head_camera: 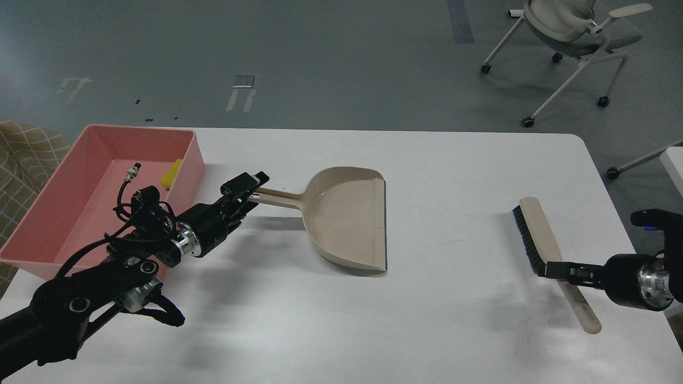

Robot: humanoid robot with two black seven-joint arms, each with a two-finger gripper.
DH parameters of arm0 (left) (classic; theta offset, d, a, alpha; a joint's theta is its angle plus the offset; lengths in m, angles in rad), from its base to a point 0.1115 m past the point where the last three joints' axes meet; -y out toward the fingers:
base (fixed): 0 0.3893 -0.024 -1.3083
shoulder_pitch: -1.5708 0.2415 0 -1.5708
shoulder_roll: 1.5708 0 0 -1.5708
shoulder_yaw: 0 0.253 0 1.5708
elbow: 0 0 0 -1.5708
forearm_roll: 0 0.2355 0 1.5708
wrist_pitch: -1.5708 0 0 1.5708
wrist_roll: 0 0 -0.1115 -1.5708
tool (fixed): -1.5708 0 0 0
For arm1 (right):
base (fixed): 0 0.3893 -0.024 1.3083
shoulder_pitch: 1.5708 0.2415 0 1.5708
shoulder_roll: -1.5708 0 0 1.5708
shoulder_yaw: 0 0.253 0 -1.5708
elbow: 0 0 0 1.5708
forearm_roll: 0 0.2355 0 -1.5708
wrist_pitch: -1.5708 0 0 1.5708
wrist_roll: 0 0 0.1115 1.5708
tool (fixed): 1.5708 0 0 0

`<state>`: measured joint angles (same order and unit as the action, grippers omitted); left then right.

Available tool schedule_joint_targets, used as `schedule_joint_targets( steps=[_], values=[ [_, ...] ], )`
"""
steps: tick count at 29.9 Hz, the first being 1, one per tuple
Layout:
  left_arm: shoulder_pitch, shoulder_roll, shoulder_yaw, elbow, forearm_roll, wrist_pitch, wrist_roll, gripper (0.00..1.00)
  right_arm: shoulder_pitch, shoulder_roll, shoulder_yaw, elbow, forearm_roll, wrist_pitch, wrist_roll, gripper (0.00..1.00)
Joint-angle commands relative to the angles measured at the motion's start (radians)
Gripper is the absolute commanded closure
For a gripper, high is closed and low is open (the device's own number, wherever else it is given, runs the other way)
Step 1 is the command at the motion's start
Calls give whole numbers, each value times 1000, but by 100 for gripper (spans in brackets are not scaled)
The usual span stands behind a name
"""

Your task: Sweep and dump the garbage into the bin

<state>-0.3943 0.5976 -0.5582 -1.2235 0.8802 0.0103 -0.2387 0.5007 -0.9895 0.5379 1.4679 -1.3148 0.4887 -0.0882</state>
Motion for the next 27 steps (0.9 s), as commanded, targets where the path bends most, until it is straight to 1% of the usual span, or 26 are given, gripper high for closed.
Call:
schedule_joint_targets(
  steps=[1,8,12,16,18,19,20,24,27],
  values=[
    [0,10,1,-1,0,-1,-1,12,-2,3,46,0,2,0,1,35],
    [-1,45,24,-17,5,0,-5,12,-1,-14,76,2,2,0,1,32],
    [0,91,26,-74,2,2,-5,12,-1,-49,114,2,5,0,5,31],
    [11,120,24,-90,3,0,-5,12,-1,-51,157,0,5,0,5,29],
    [12,136,26,-90,3,0,-5,12,-2,-49,194,0,8,0,5,21],
    [15,148,26,-90,2,0,-7,12,-2,-52,207,0,11,0,7,9],
    [25,162,24,-90,-1,0,-7,12,-1,-58,212,0,31,0,7,2],
    [52,183,18,-96,-4,2,-16,10,-2,-77,215,0,80,0,7,1],
    [81,203,9,-136,-9,7,-14,9,-1,-78,250,-6,86,0,5,1]
  ],
)
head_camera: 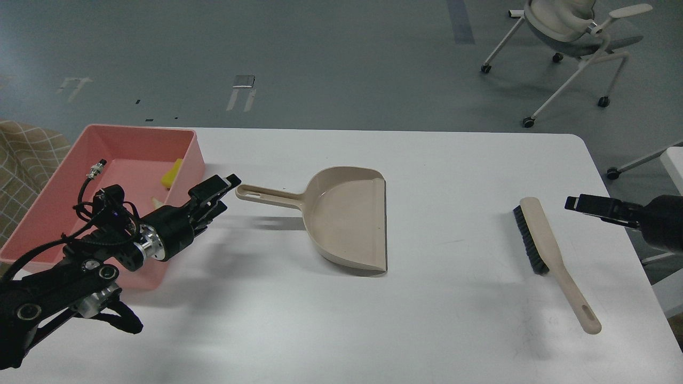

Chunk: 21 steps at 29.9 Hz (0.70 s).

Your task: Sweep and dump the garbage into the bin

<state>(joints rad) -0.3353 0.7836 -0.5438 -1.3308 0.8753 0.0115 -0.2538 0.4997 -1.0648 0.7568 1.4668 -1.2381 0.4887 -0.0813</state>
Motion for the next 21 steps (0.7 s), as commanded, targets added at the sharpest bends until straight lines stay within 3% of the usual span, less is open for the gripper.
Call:
schedule_joint_targets(
  steps=[1,8,21],
  values=[
    [27,23,-5,-39,-5,5,1,9,-1,-3,48,-8,9,0,-2,1],
    [29,51,-21,-133,-7,22,11,9,-1,-1,144,-17,11,0,-5,0],
    [-23,127,-146,-166,-13,9,8,6,-4,69,272,-71,172,0,-2,0]
  ],
)
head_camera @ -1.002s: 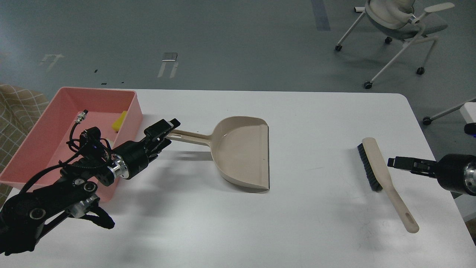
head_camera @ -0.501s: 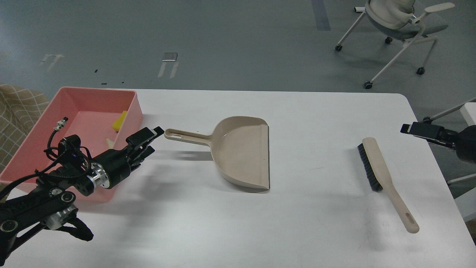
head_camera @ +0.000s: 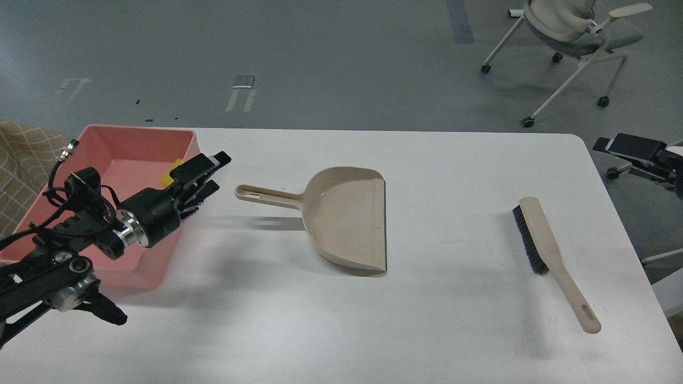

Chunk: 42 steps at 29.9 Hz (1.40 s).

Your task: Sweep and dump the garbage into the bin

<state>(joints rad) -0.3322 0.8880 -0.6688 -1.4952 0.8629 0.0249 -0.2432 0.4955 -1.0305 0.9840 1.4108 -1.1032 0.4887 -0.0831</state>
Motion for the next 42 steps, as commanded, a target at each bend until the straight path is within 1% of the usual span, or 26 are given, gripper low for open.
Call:
schedule_joint_targets(
  steps=[1,4,5,7,10,11,13,14,15,17,21,23,24,26,27,29,31,32,33,35,37,39,42],
  values=[
    [-48,38,-32,-2,-2,-16,-5,6,-3,68,77,-35,51,0,0,0],
    [-79,51,-74,6,-21,-42,-10,6,3,165,151,-82,57,0,0,0],
    [-82,49,-112,10,-50,-54,-10,6,3,209,189,-107,57,0,0,0],
    [-84,48,-152,19,-85,-62,-8,6,2,247,231,-130,57,0,0,0],
    [-106,43,-225,65,-145,-98,-11,6,5,337,337,-185,57,0,0,0],
    [-125,36,-247,93,-159,-111,-13,6,11,384,373,-214,57,0,0,0],
    [-139,22,-265,124,-173,-118,-15,6,26,435,407,-243,57,0,0,0],
    [-148,-3,-282,156,-183,-121,-15,6,50,479,433,-269,57,0,-1,0],
    [-154,-17,-290,174,-188,-125,-15,6,64,498,444,-279,57,0,-1,0],
    [-194,-69,-305,257,-194,-147,-15,6,113,561,466,-318,59,0,0,0],
    [-275,-173,-307,400,-203,-186,-15,6,162,664,507,-331,80,0,2,0],
    [-339,-282,-307,525,-238,-201,-16,6,196,742,530,-360,101,0,3,0],
    [-349,-305,-305,555,-251,-201,-18,6,208,759,533,-372,109,0,3,0],
    [-372,-365,-305,651,-289,-201,-24,6,254,820,536,-430,146,0,6,0],
    [-372,-365,-305,652,-289,-201,-24,6,255,820,536,-431,146,0,6,0],
    [-390,-402,-305,707,-312,-201,-24,5,288,863,538,-470,199,0,6,0],
    [-412,-475,-305,779,-346,-203,-24,5,317,894,541,-527,287,0,6,0],
    [-415,-492,-304,793,-351,-204,-24,5,325,900,541,-542,307,0,6,0],
    [-422,-524,-305,815,-360,-213,-24,5,346,911,541,-584,348,0,6,0],
    [-433,-550,-305,840,-370,-224,-24,5,366,923,541,-627,385,0,6,0],
    [-459,-602,-307,898,-418,-238,-22,5,403,941,541,-706,445,0,8,0],
    [-481,-626,-305,934,-484,-253,-16,5,417,952,541,-742,462,0,8,0],
    [-492,-630,-305,946,-556,-276,-10,5,419,955,538,-750,462,0,8,0]
  ],
)
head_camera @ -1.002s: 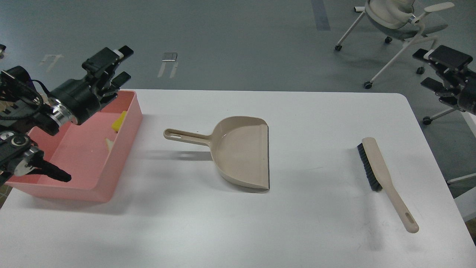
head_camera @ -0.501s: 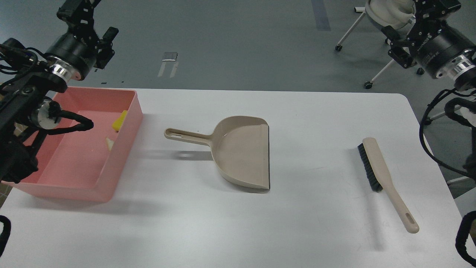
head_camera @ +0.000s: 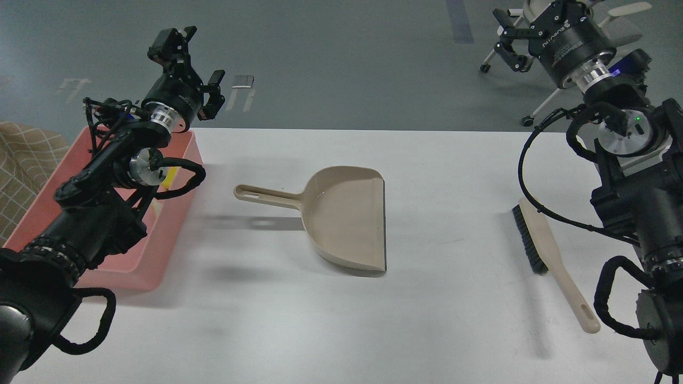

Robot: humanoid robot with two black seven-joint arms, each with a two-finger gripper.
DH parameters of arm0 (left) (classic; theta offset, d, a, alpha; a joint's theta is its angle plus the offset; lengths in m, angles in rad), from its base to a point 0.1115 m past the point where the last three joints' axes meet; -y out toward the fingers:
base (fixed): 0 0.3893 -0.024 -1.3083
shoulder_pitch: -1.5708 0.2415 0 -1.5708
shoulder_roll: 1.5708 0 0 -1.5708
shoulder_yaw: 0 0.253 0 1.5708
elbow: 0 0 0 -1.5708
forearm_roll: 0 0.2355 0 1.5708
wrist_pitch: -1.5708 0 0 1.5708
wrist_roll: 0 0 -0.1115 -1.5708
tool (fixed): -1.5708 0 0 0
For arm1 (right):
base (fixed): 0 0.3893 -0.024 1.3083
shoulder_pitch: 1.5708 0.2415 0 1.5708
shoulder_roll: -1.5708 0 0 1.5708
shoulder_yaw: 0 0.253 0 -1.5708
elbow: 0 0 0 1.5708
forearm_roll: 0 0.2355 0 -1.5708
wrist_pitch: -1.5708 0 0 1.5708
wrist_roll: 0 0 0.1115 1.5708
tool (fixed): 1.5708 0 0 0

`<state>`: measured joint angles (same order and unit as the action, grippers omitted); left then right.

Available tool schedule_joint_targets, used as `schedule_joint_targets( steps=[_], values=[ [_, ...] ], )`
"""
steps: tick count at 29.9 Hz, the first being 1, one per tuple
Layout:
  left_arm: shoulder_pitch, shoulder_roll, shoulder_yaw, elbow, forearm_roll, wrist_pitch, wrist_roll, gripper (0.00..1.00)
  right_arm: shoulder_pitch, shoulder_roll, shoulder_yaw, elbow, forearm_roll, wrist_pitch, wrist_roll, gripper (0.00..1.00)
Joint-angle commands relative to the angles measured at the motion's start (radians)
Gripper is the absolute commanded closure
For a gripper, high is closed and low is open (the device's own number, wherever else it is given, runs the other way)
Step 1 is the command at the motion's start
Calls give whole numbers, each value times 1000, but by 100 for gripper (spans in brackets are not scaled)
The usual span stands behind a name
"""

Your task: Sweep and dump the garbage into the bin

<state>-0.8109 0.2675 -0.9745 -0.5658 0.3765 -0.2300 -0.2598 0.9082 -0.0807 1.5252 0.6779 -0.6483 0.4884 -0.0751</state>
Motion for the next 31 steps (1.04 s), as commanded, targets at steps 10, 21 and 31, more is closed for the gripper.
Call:
schedule_joint_targets(
  steps=[10,21,31],
  values=[
    [-13,-5,19,1,-79,-49,7,3,-15,12,-4,-1,13,0,-2,0],
    [-8,61,28,0,-71,-46,-1,3,-63,-1,-17,29,12,0,-8,0],
    [3,93,62,-118,-71,-38,-1,3,-72,-82,-11,86,12,0,-9,0]
  ],
)
